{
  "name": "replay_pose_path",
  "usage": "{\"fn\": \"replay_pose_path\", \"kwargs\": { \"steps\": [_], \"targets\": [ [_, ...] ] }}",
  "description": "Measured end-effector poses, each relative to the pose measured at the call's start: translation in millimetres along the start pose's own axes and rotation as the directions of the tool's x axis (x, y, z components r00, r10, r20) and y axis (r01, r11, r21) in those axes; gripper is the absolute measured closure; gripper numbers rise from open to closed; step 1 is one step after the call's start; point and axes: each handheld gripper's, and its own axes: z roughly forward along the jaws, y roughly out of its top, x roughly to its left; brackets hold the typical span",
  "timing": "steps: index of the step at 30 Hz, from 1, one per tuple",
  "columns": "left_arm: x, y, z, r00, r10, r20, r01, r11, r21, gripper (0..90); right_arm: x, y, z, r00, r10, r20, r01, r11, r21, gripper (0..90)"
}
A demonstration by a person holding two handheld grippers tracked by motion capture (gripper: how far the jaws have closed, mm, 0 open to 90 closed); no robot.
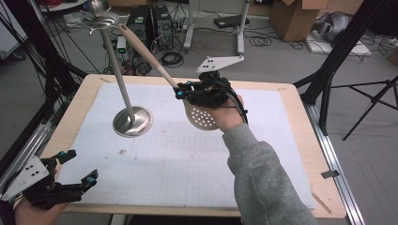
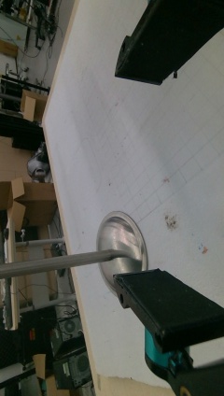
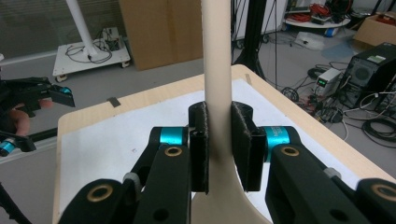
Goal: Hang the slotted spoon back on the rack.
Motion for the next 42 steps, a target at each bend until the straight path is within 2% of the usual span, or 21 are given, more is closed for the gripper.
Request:
{"fn": "replay_pose_path", "kwargs": {
  "steps": [7, 18, 28, 42],
  "targets": [
    [-1.7, 0.8, -0.3, 0.9999, 0.013, 0.001, -0.013, 0.9999, -0.006, 3.7, -0.5, 0.7, 1.8, 1.0000, 0.007, -0.002, -0.007, 1.000, -0.001, 78.2],
    [-0.3, 0.5, -2.9, 0.9999, 0.008, -0.013, -0.008, 0.9999, -0.014, 3.7, -2.4, 0.6, 8.6, 0.9999, 0.012, -0.001, -0.012, 1.000, 0.001, 78.2],
    [0.3, -2.3, -3.4, 0.9997, 0.007, -0.023, -0.007, 1.0000, 0.001, 3.7, -1.9, 0.4, 14.9, 1.0000, 0.005, -0.002, -0.005, 1.000, 0.015, 78.2],
    [-1.1, -2.3, -6.9, 0.9995, 0.007, -0.029, -0.007, 1.0000, -0.004, 3.7, -0.6, -1.1, 28.6, 1.0000, 0.010, -0.003, -0.009, 0.999, 0.041, 78.3]
  ]
}}
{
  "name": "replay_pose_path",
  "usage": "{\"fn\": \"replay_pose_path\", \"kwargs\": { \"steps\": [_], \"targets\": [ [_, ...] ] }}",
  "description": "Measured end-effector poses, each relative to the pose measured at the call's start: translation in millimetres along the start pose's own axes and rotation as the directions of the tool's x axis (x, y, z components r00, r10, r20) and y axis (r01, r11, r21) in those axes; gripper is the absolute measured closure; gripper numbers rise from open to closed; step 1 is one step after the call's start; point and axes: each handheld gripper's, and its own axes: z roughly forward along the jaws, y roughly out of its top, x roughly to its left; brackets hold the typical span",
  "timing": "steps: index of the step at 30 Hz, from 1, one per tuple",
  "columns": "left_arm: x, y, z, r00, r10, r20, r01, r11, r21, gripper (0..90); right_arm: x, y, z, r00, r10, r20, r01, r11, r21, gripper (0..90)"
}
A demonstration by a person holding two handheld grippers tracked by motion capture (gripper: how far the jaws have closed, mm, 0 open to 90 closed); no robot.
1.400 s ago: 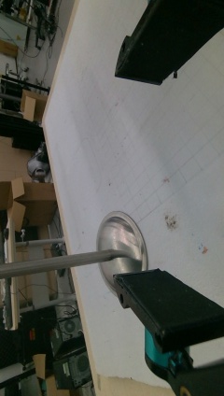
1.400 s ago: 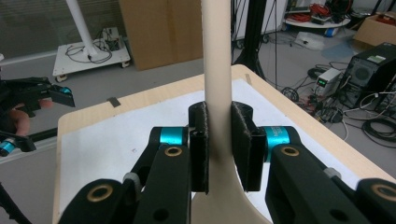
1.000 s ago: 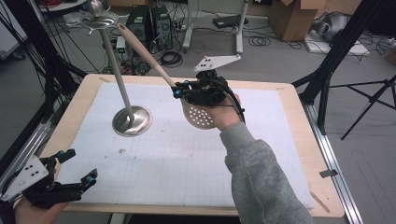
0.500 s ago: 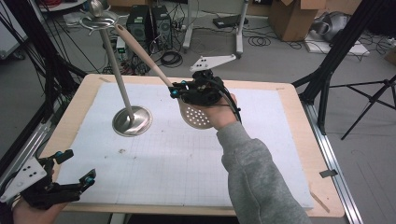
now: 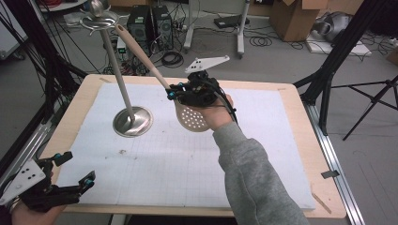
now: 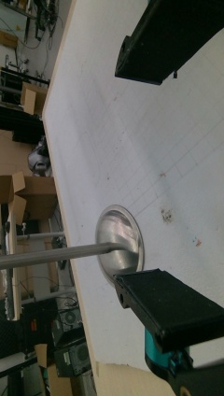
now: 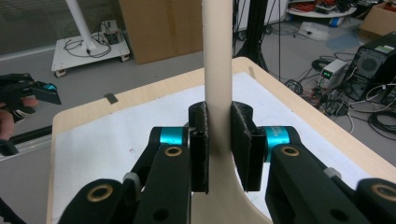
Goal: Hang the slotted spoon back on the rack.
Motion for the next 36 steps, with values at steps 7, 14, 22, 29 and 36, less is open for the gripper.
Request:
{"fn": "replay_pose_path", "kwargs": {
  "steps": [7, 14, 22, 29, 36],
  "targets": [
    [-0.1, -0.1, -1.1, 1.0000, 0.000, -0.001, 0.000, 1.0000, 0.000, 3.7, 0.9, -0.8, 8.4, 1.0000, 0.000, -0.002, 0.000, 1.000, 0.010, 78.3],
    [-1.4, 0.0, -1.0, 1.0000, 0.002, 0.003, -0.002, 1.0000, 0.001, 3.7, 1.6, -1.1, 15.1, 1.0000, 0.003, -0.003, -0.002, 1.000, 0.024, 78.3],
    [-3.6, 0.7, -0.7, 1.0000, 0.004, 0.007, -0.004, 1.0000, -0.002, 3.7, 0.8, -1.0, 24.9, 1.0000, 0.001, -0.002, -0.001, 0.999, 0.044, 78.3],
    [-3.2, 0.9, -2.2, 1.0000, 0.004, 0.008, -0.004, 1.0000, -0.002, 3.7, 2.2, -0.3, 34.7, 1.0000, 0.001, -0.003, -0.001, 0.998, 0.056, 78.4],
    [-3.1, 0.9, -4.6, 1.0000, 0.000, 0.004, 0.000, 1.0000, -0.008, 3.7, 2.8, -0.2, 41.2, 1.0000, 0.007, -0.004, -0.007, 0.998, 0.061, 78.4]
  ]
}}
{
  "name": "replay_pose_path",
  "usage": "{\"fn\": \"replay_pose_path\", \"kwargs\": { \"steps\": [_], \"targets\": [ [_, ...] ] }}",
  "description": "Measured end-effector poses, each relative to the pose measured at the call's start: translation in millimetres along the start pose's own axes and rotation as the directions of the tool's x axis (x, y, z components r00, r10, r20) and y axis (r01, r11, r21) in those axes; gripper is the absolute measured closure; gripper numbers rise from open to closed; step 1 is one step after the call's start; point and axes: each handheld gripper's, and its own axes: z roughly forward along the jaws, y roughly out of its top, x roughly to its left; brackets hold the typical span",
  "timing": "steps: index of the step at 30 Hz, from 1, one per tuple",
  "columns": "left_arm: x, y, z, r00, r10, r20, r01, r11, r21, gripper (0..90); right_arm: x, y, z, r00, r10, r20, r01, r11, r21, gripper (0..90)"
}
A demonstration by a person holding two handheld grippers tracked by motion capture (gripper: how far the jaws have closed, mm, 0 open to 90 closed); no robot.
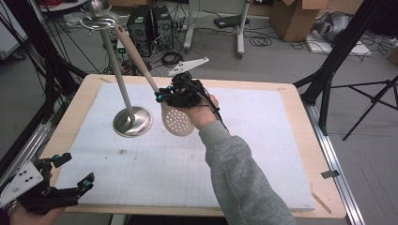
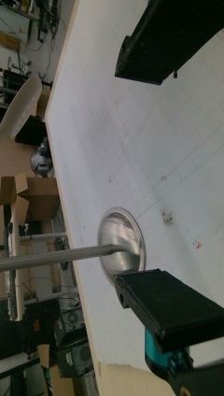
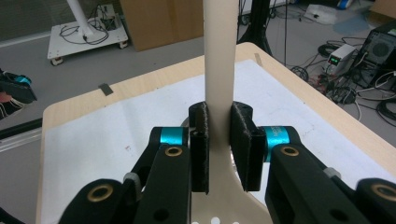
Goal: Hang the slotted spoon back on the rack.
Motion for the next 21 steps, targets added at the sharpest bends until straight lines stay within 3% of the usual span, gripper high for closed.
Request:
{"fn": "replay_pose_path", "kwargs": {
  "steps": [21],
  "targets": [
    [-0.9, -0.4, -6.8, 0.9999, 0.001, -0.014, -0.001, 1.0000, -0.005, 3.7, 0.2, 1.7, 20.0, 1.0000, 0.001, -0.007, -0.001, 1.000, 0.015, 78.3]
  ]
}}
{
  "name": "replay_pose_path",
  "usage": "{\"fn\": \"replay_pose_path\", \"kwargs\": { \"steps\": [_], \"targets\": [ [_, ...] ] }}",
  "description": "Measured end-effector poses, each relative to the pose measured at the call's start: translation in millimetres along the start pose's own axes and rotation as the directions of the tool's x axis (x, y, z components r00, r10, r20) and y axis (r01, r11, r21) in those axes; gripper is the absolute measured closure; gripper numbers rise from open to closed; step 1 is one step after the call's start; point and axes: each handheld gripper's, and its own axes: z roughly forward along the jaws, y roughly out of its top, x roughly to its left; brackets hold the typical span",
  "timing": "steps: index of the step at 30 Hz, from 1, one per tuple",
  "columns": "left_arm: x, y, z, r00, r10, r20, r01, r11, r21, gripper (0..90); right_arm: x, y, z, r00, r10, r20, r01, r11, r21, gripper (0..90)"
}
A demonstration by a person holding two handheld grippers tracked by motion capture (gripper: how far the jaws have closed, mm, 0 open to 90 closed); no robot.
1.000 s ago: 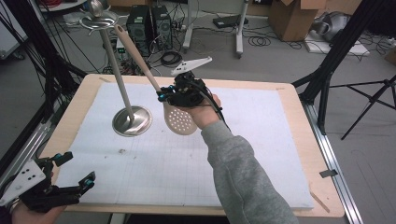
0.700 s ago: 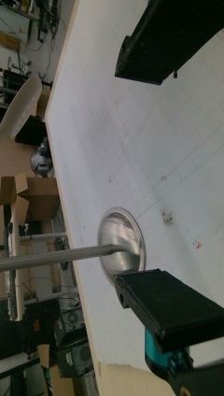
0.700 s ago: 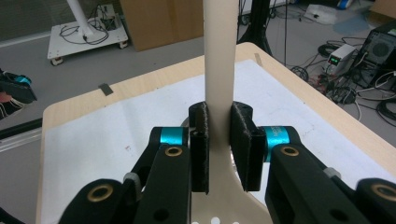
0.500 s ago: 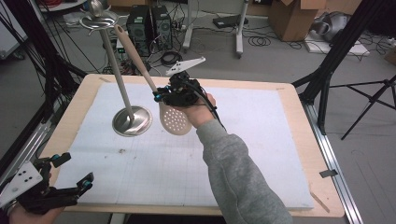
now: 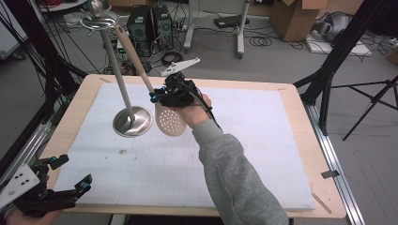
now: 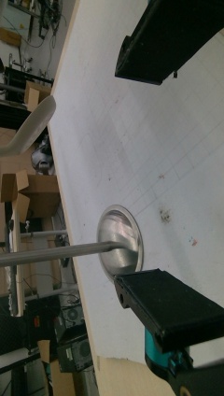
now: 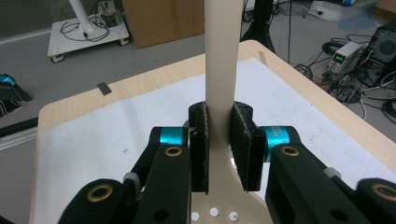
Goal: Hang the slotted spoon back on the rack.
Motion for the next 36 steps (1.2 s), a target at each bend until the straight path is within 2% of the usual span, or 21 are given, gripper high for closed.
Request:
{"fn": "replay_pose_path", "kwargs": {
  "steps": [18, 36],
  "targets": [
    [-0.3, -0.5, -5.9, 0.9999, -0.003, -0.013, 0.003, 1.0000, -0.004, 3.7, 1.4, 2.2, 14.0, 0.9998, -0.004, 0.019, 0.004, 1.000, 0.005, 77.9],
    [-0.8, -1.1, -9.5, 0.9998, -0.005, -0.021, 0.005, 1.0000, -0.002, 3.7, 5.1, 3.3, 26.1, 0.9999, -0.006, 0.014, 0.006, 1.000, 0.003, 76.6]
  ]
}}
